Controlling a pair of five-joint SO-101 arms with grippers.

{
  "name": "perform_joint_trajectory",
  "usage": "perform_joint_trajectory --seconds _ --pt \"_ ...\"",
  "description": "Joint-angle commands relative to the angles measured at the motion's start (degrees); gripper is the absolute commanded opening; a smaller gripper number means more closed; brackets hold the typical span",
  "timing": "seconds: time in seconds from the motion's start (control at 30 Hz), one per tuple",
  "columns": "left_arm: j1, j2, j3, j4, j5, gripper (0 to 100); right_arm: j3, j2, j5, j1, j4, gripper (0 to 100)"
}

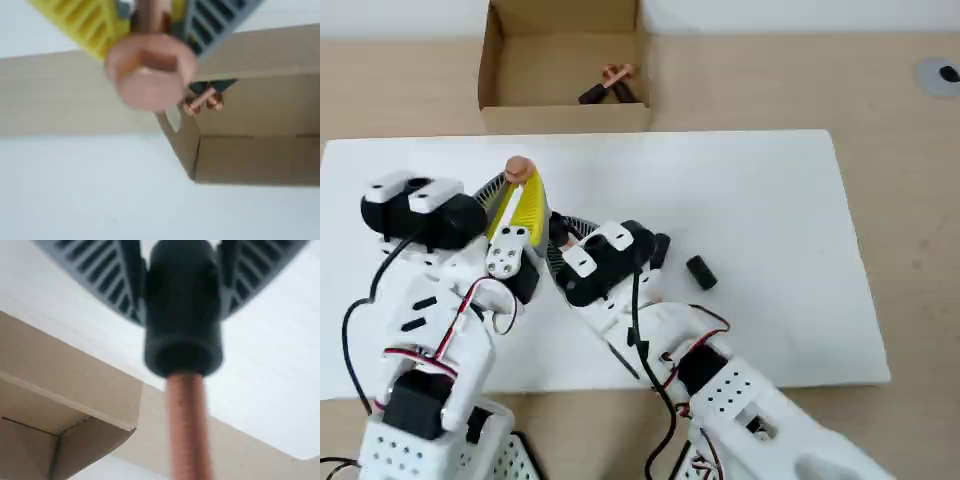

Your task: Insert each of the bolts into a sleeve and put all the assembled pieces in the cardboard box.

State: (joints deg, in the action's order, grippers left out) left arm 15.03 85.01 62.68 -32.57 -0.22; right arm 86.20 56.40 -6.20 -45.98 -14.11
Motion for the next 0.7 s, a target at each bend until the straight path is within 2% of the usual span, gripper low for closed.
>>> perform_joint_trajectory --seconds 0.0,0.17,0.53,0.67 --pt "2.2 -0.3 -6.9 -6.4 1.8 1 -3.1 1.6 -0.4 1.5 -1.2 1.0" --pt "4.9 -0.1 -9.5 -11.3 3.2 1 -3.0 1.6 -0.4 2.4 -1.2 1.0" --pt "5.3 -0.4 -5.3 -11.2 4.0 1 -2.9 1.8 -0.4 2.4 -1.2 1.0" --pt "5.5 -0.5 -3.7 -11.1 2.0 1 -2.8 1.9 -0.4 2.3 -1.2 1.0"
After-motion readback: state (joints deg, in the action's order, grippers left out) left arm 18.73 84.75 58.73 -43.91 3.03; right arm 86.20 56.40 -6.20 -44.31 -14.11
